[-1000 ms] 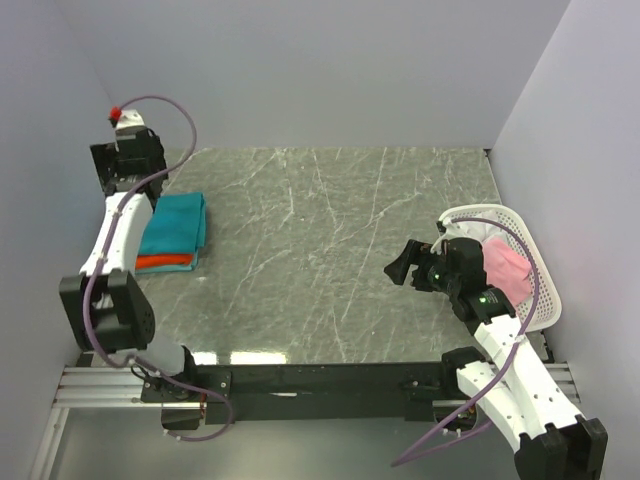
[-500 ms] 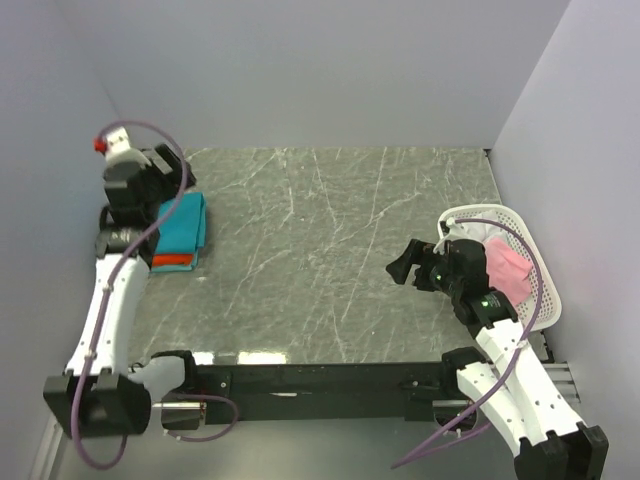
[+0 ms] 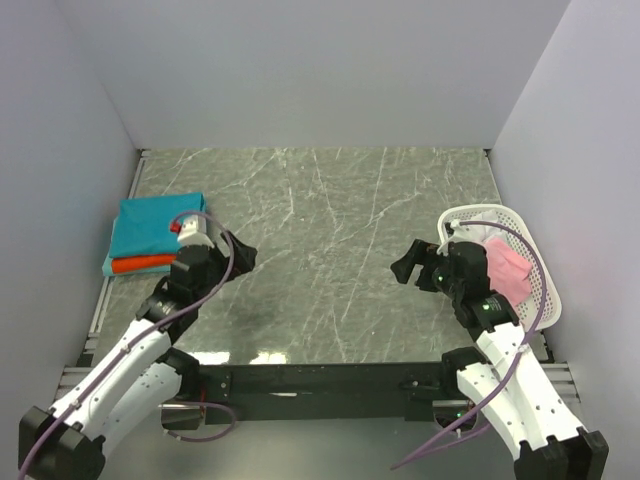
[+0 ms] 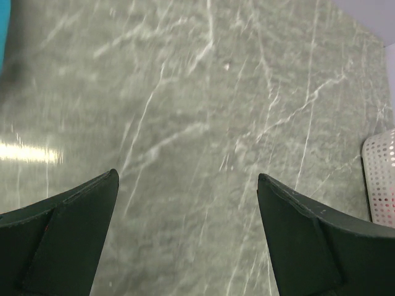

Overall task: Fold and stack the t-shirts
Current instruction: Reset both grippers

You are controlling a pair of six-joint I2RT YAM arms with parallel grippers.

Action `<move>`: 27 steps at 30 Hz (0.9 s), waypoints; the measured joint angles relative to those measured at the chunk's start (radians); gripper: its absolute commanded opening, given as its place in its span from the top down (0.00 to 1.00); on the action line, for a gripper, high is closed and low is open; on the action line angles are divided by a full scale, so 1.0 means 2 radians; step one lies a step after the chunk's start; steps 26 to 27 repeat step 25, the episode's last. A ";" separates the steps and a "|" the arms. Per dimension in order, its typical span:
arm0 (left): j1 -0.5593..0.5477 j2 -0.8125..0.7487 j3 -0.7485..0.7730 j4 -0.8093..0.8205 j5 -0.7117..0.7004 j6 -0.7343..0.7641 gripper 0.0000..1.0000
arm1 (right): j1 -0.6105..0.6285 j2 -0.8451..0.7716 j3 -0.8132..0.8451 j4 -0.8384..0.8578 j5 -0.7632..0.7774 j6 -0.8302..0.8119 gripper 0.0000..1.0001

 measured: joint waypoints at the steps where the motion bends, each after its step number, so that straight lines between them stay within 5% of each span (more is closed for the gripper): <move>1: -0.006 -0.013 -0.014 -0.006 -0.006 -0.011 0.01 | 0.000 0.001 0.000 0.000 0.003 0.001 0.05; 12: -0.019 -0.128 -0.062 -0.056 -0.047 -0.060 0.01 | 0.000 -0.015 -0.007 0.002 0.030 0.007 0.05; 27: -0.019 -0.148 -0.068 -0.064 -0.086 -0.067 0.01 | 0.000 -0.027 -0.021 0.006 0.021 0.010 0.04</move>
